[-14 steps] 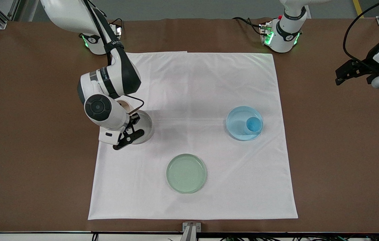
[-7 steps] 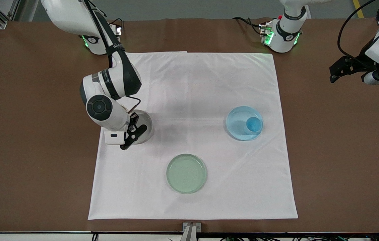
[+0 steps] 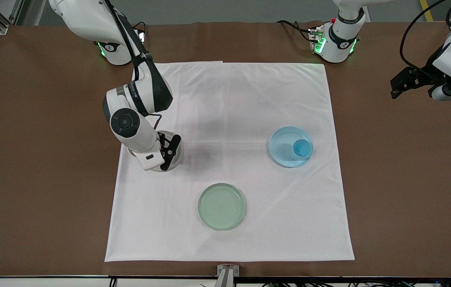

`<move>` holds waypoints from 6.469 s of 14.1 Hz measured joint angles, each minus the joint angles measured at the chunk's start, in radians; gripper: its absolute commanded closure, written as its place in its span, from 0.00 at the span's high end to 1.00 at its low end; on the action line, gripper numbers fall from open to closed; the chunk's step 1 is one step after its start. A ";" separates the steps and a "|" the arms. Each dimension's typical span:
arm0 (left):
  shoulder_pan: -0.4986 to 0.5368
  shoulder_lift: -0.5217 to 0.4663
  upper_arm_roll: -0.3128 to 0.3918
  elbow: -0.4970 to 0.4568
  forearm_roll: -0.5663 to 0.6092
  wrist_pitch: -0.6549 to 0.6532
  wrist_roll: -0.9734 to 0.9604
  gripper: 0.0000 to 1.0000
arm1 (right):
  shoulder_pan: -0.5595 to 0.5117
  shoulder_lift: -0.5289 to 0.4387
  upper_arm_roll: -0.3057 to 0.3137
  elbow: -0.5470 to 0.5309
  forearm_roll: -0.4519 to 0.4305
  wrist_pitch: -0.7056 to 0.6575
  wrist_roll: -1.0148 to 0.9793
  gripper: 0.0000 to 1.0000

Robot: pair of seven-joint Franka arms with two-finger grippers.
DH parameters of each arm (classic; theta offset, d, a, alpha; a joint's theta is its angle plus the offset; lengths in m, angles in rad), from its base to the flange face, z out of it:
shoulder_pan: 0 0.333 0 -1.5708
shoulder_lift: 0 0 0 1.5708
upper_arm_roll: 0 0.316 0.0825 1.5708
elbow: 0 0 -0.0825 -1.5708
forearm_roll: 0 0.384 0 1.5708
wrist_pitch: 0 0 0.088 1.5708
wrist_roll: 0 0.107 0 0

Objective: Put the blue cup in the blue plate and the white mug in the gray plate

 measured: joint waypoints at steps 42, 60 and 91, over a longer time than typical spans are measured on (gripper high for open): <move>0.007 0.000 0.010 -0.001 0.000 0.013 -0.001 1.00 | 0.000 -0.143 -0.167 0.231 -0.005 -0.423 -0.226 1.00; 0.006 -0.008 0.007 0.008 0.000 0.013 0.000 1.00 | -0.011 -0.380 -0.344 0.273 -0.057 -0.499 1.221 1.00; 0.007 -0.008 0.007 0.006 -0.037 0.003 -0.002 1.00 | -0.697 -0.442 0.234 0.309 -0.077 -0.571 0.956 1.00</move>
